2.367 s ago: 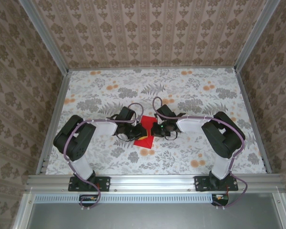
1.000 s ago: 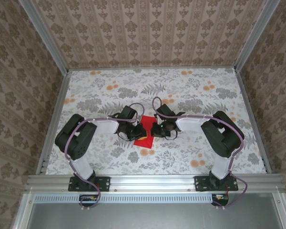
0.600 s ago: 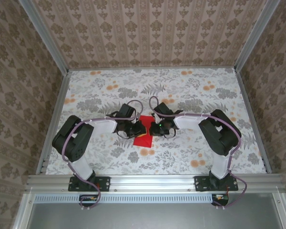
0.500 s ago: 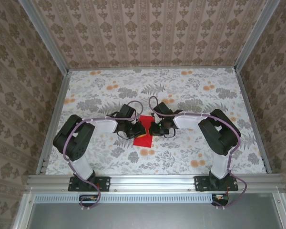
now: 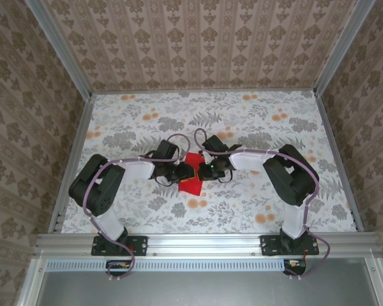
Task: Fold a paper plane with a square sheet of paper (pick it up from the middle)
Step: Fold the triangle a second time at the center of the table.
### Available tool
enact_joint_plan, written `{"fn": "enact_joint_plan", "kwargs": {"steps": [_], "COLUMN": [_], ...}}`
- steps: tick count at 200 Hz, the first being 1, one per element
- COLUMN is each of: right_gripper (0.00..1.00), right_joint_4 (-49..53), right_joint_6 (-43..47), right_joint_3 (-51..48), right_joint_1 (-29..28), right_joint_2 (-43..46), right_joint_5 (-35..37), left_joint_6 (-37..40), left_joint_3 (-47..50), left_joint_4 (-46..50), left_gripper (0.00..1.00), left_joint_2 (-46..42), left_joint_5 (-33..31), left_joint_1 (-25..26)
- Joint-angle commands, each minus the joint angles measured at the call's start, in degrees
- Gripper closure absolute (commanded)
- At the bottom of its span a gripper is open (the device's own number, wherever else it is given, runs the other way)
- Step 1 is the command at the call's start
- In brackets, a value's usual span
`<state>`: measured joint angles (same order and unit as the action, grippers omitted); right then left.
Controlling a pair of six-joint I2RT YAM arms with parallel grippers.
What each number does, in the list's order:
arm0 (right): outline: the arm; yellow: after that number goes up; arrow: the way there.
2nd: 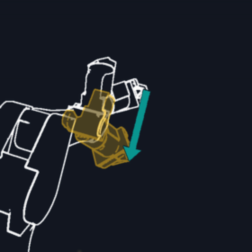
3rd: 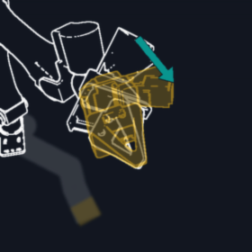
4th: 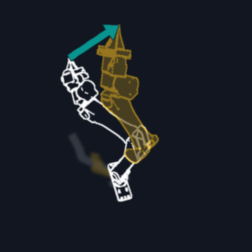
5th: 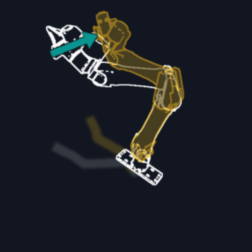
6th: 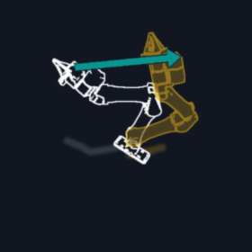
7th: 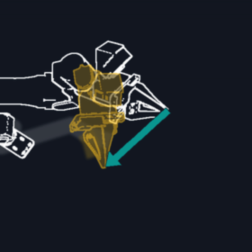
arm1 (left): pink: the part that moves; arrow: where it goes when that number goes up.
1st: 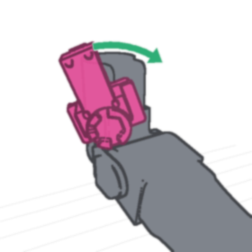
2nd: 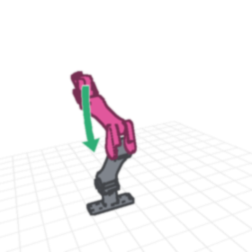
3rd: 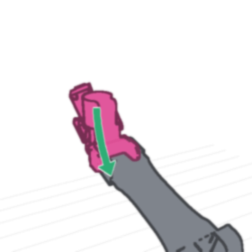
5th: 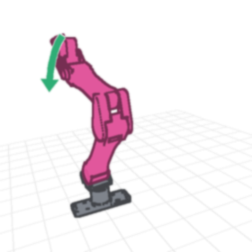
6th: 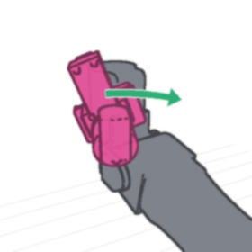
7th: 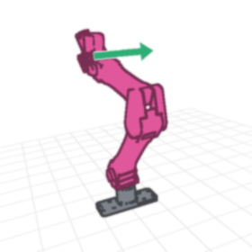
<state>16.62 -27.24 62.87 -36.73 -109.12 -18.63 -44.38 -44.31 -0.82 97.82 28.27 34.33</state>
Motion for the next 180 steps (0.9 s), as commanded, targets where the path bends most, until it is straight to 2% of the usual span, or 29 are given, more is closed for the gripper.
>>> {"fn": "enact_joint_plan", "kwargs": {"steps": [1,34,57,101,141,180], "right_gripper": [0.91,0.91,0.91,0.91,0.91,0.91], "right_joint_4": [11.22,13.08,13.86,13.81,16.85,18.56], "right_joint_6": [3.82,5.52,6.38,6.93,9.34,14.59], "right_joint_3": [-3.25,-3.3,-2.83,-1.56,0.34,2.56], "right_joint_1": [0.34,0.34,0.34,0.34,0.35,0.37], "right_joint_2": [-6.18,-6.19,-5.56,-3.13,-1.56,-1.45], "right_joint_5": [11.83,13.51,14.64,10.79,8.85,8.38], "left_joint_6": [4.02,4.85,7.28,10.28,8.71,6.44], "left_joint_3": [2.4,2.12,0.0,-1.32,1.11,3.3], "left_joint_4": [2.05,0.53,3.97,7.87,3.98,0.36], "left_gripper": [0.63,0.54,0.52,0.51,0.58,0.68], "left_joint_2": [0.78,0.19,-0.06,-3.19,-7.29,-8.57], "left_joint_5": [-7.05,-5.43,-5.65,-6.86,-2.98,-2.29], "left_joint_1": [-3.32,-5.71,-6.79,-7.78,-7.03,-3.48]}}
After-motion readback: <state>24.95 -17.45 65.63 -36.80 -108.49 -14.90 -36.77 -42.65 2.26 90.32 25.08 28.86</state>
